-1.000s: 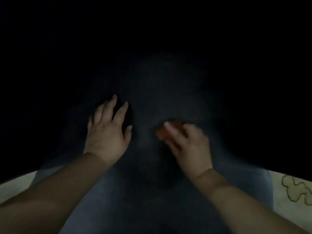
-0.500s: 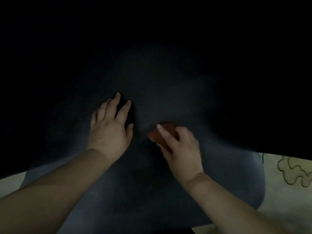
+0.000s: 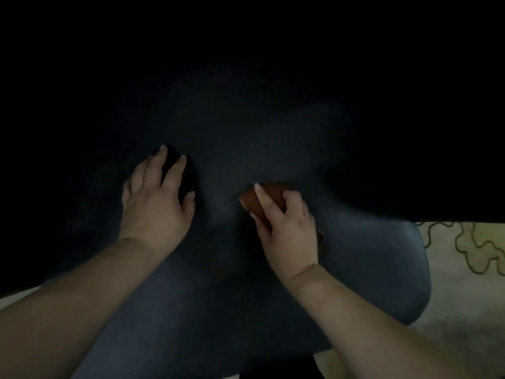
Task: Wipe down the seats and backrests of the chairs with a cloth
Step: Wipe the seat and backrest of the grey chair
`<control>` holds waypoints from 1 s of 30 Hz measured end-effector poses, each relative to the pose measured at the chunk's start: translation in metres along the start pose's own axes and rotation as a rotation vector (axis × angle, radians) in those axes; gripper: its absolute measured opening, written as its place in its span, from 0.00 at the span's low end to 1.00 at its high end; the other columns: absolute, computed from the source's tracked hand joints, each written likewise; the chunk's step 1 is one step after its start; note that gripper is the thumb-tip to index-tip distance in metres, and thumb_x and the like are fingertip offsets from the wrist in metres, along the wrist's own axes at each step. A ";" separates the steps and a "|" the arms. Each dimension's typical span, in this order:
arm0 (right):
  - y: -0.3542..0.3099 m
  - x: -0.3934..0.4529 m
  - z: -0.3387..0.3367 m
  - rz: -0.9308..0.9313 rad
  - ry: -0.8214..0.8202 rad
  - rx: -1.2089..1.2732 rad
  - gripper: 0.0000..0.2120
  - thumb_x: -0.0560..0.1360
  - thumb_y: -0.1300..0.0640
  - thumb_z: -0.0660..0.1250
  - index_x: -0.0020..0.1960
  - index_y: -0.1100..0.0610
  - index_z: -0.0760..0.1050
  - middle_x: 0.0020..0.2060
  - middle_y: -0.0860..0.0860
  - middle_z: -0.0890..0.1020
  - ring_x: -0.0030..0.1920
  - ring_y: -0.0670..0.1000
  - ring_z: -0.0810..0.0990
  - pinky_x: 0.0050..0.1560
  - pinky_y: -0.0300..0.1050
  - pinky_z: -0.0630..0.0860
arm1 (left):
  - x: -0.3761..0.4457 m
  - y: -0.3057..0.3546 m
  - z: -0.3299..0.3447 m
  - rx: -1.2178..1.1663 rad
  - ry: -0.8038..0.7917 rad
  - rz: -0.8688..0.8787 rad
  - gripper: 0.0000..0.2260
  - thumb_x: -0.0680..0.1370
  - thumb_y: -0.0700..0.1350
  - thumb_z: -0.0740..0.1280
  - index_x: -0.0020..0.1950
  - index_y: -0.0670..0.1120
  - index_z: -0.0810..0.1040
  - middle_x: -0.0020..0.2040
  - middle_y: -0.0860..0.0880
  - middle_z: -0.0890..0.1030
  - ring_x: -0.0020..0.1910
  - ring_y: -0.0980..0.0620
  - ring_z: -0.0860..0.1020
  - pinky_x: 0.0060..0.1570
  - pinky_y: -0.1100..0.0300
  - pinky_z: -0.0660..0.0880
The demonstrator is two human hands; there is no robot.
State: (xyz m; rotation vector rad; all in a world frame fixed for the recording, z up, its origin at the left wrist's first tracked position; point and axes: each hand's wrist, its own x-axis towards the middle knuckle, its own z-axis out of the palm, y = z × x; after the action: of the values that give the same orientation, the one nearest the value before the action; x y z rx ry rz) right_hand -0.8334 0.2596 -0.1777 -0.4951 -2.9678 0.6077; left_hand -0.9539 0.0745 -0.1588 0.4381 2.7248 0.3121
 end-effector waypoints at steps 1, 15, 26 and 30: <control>0.007 0.008 -0.004 0.001 0.019 0.006 0.25 0.73 0.52 0.71 0.69 0.50 0.74 0.50 0.62 0.75 0.46 0.64 0.77 0.44 0.58 0.78 | -0.001 -0.003 -0.001 -0.003 0.001 -0.010 0.28 0.77 0.50 0.64 0.77 0.51 0.60 0.78 0.46 0.54 0.75 0.43 0.53 0.72 0.41 0.53; -0.037 0.037 0.007 -0.145 -0.073 0.070 0.23 0.75 0.49 0.69 0.69 0.48 0.74 0.51 0.62 0.76 0.47 0.65 0.76 0.45 0.58 0.76 | -0.032 -0.026 0.000 -0.064 0.012 -0.143 0.28 0.77 0.49 0.65 0.76 0.50 0.62 0.78 0.46 0.55 0.74 0.42 0.55 0.70 0.39 0.57; -0.060 -0.025 0.015 -0.477 -0.331 0.008 0.30 0.69 0.49 0.74 0.70 0.46 0.72 0.49 0.56 0.75 0.44 0.59 0.77 0.40 0.51 0.75 | -0.089 -0.031 0.020 -0.093 0.053 -0.313 0.29 0.76 0.49 0.67 0.76 0.49 0.63 0.78 0.45 0.56 0.73 0.39 0.58 0.70 0.42 0.60; -0.027 -0.023 0.001 -0.536 -0.307 -0.003 0.29 0.67 0.51 0.76 0.68 0.47 0.75 0.49 0.59 0.77 0.44 0.63 0.78 0.40 0.54 0.78 | -0.105 -0.029 0.026 -0.116 0.033 -0.354 0.29 0.77 0.50 0.66 0.76 0.52 0.60 0.78 0.48 0.54 0.73 0.41 0.56 0.67 0.39 0.63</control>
State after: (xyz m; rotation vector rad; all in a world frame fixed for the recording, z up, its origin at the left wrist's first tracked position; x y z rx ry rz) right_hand -0.8195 0.2287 -0.1679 0.4286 -3.1647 0.6599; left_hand -0.8581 0.0159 -0.1566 -0.0829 2.7306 0.3784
